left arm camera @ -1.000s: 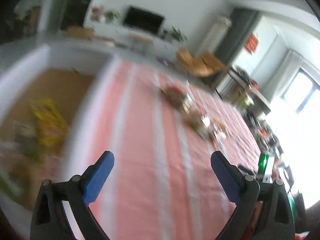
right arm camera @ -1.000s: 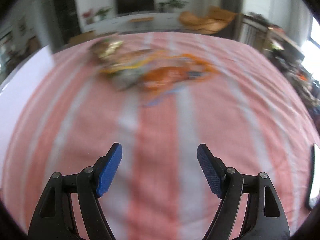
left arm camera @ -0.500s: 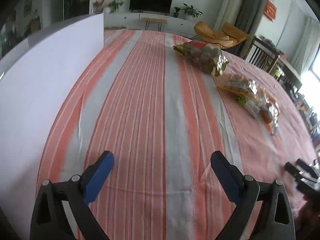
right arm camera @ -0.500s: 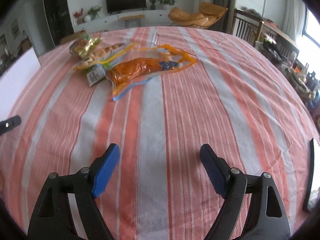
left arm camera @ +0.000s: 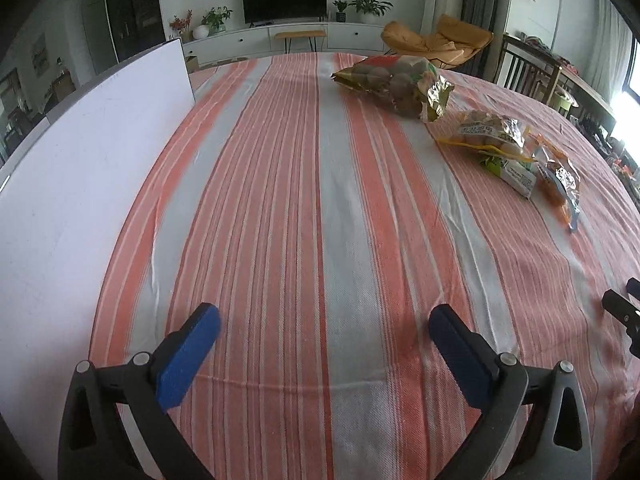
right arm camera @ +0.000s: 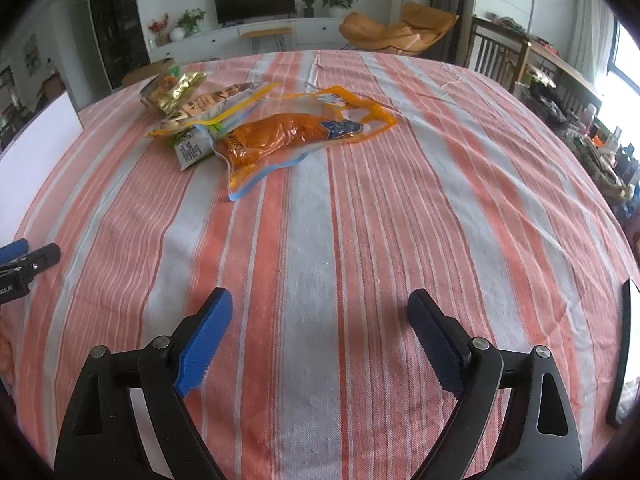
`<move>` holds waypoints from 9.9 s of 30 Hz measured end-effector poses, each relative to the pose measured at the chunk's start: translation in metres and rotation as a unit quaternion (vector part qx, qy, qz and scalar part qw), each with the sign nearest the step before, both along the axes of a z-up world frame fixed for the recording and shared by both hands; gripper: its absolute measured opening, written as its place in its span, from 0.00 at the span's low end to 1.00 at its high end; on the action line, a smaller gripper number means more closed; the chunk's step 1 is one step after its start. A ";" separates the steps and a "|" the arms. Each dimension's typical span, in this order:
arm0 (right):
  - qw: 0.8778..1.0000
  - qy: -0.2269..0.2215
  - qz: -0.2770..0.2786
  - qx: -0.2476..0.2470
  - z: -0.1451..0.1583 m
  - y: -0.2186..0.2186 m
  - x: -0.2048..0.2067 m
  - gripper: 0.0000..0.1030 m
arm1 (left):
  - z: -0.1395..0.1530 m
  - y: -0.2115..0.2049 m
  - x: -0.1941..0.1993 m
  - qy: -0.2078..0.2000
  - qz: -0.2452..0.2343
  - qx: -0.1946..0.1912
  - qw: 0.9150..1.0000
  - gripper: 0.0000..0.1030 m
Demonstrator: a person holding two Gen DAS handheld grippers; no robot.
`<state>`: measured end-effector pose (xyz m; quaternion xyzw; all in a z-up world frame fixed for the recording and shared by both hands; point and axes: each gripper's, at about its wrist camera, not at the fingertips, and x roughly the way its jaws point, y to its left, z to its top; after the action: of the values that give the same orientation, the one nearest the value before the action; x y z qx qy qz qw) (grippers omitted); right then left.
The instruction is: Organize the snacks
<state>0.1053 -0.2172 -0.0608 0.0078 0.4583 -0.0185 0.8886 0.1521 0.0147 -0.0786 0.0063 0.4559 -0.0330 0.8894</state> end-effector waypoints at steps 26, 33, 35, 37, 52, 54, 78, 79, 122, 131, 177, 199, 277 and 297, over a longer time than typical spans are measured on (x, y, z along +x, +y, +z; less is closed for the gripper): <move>1.000 0.001 0.001 0.000 0.001 0.000 -0.002 0.90 | 0.000 0.000 0.000 0.000 0.000 0.000 1.000 1.00; 1.000 0.001 0.001 0.000 0.001 0.000 -0.002 0.90 | 0.000 0.000 0.000 0.000 0.000 0.000 1.000 1.00; 1.000 0.001 0.002 0.000 0.001 0.000 -0.002 0.91 | 0.000 0.000 0.000 0.000 0.000 0.000 1.000 1.00; 1.000 0.001 0.002 0.000 0.001 0.000 -0.002 0.91 | 0.000 0.000 0.000 0.000 0.000 0.000 1.000 1.00; 1.000 0.002 0.002 0.000 0.001 -0.001 -0.003 0.91 | 0.000 0.000 0.000 0.000 0.000 0.000 1.000 1.00; 1.000 0.002 0.002 0.000 0.002 -0.001 -0.003 0.91 | 0.000 0.000 0.000 0.000 0.000 0.000 1.000 1.00; 1.000 0.002 0.003 0.000 0.002 -0.002 -0.004 0.91 | 0.000 0.001 0.000 0.000 0.000 0.000 1.000 1.00; 1.000 0.002 0.003 0.000 0.002 -0.002 -0.004 0.91 | 0.000 0.001 0.000 0.000 0.000 0.000 1.000 1.00; 1.000 0.006 0.009 0.001 0.001 0.000 -0.004 0.94 | 0.039 -0.046 0.260 0.067 0.128 -0.090 0.985 0.96; 1.000 0.006 0.009 0.001 0.002 0.000 -0.004 0.94 | 0.012 -0.039 0.249 0.128 0.127 -0.178 0.967 1.00; 1.000 0.004 0.011 0.001 0.002 -0.001 -0.007 0.94 | -0.007 0.040 -0.014 0.000 0.007 0.003 1.000 1.00; 1.000 0.003 0.011 0.001 0.003 0.000 -0.010 0.94 | -0.007 0.040 -0.015 0.000 0.007 0.003 1.000 1.00; 1.000 0.001 0.011 0.000 0.004 -0.001 -0.013 0.94 | -0.007 0.040 -0.014 0.000 0.007 0.003 1.000 1.00; 1.000 0.016 0.001 0.021 0.009 -0.004 -0.010 0.93 | -0.007 0.040 -0.015 0.000 0.007 0.003 1.000 1.00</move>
<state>0.0955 -0.2208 -0.0521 0.0253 0.4730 -0.0078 0.8807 0.1373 0.0544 -0.0852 0.0054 0.4565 -0.0251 0.8894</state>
